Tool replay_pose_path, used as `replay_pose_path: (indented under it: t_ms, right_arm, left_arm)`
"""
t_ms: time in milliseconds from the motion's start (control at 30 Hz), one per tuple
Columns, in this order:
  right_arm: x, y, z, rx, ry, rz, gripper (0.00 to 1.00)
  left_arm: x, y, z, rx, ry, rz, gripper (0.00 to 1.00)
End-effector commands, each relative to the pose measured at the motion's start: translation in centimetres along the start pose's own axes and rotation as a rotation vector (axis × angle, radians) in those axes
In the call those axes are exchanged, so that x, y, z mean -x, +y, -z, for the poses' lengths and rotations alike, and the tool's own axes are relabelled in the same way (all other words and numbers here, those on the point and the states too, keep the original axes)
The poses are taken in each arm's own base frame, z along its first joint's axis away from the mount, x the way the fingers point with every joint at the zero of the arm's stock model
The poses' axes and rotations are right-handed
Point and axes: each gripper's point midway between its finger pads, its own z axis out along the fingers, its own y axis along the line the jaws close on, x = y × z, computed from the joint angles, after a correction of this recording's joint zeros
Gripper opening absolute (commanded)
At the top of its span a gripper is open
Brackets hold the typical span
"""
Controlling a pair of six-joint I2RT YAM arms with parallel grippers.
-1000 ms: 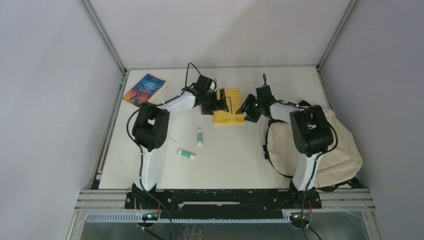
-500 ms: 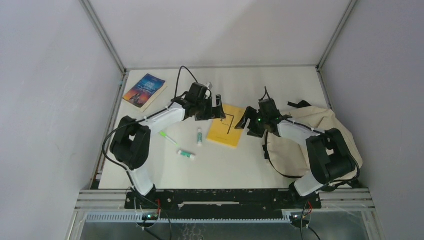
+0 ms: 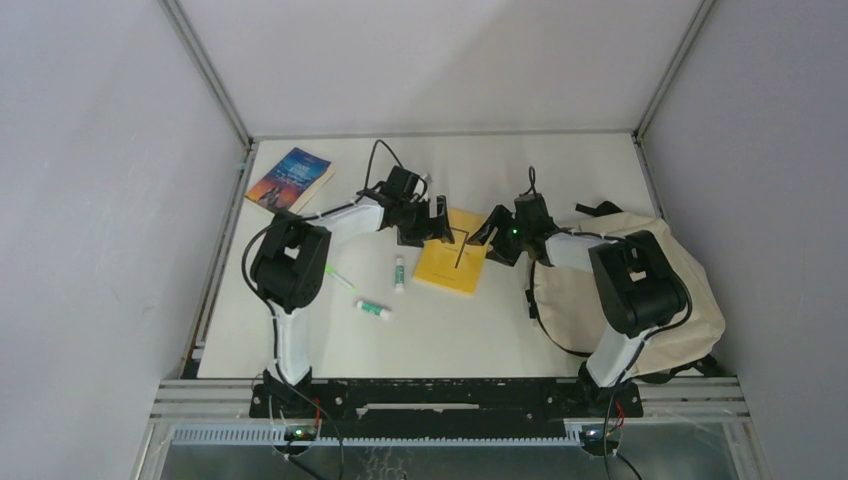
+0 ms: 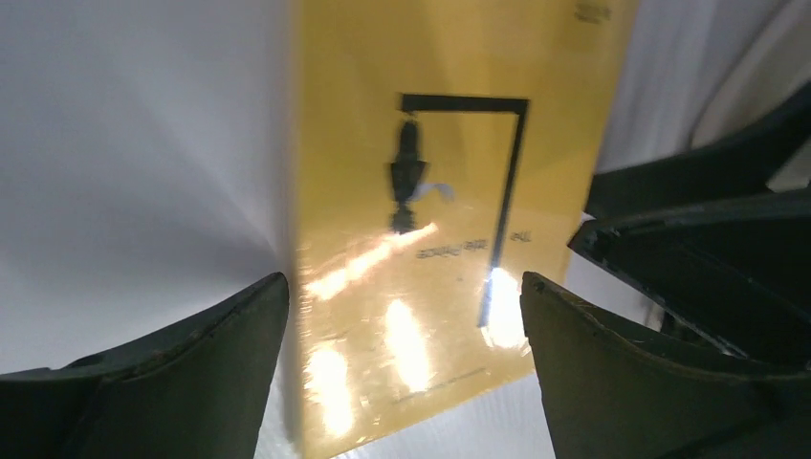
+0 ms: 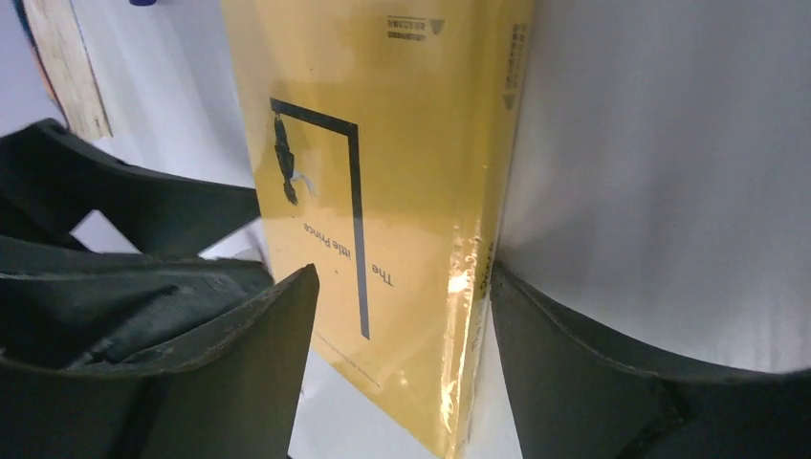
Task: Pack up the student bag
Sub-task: Move the book to the center of the board, then pick up the book from the center of the board.
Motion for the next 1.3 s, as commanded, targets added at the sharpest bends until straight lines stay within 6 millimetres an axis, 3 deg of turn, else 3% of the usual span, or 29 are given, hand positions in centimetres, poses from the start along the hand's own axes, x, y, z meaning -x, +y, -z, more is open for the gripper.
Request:
replay_pose_path:
  t_ms: [0,167,433,633,767,867,967,1067,1100,1267]
  right_arm:
    - [-0.5,0.5,-2.2,0.057,0.030,-0.080,0.75]
    - [-0.5,5.0,-0.8,0.252,0.041,-0.019,0.70]
    - [-0.4,10.6,3.1,0.535,0.029,-0.037,0.66]
    - [0.0,12.4,5.7,0.669,-0.012,-0.058,0.65]
    - [0.2,12.3,5.6,0.696,-0.024,-0.065,0.63]
    - [-0.1,11.3,4.5,0.657,-0.009,-0.086,0.51]
    - [-0.4,10.2,3.5,0.607,0.005,-0.101,0.35]
    - [-0.8,9.1,3.1,0.553,0.014,-0.091,0.06]
    - [-0.9,8.8,3.1,0.534,0.015,-0.085,0.00]
    - [-0.8,7.9,5.2,0.472,-0.004,0.010,0.00]
  left_arm:
    - [-1.1,-2.8,-0.5,-0.162,0.099,-0.004,0.92]
    - [-0.7,-5.2,0.6,-0.307,0.085,0.033,0.89]
    - [-1.1,-5.2,0.2,-0.322,0.102,0.055,0.81]
    - [-1.2,-5.5,0.4,-0.360,0.087,0.067,0.58]
    - [-1.1,-6.0,0.5,-0.383,0.084,0.076,0.58]
    - [-1.1,-6.1,0.8,-0.384,0.080,0.074,0.58]
    - [-1.0,-6.1,1.1,-0.382,0.070,0.066,0.60]
    - [-0.8,-6.0,1.8,-0.359,0.054,0.051,0.63]
    - [-0.6,-6.1,2.4,-0.356,0.043,0.043,0.64]
    - [1.7,-6.4,7.4,-0.303,-0.082,-0.001,0.76]
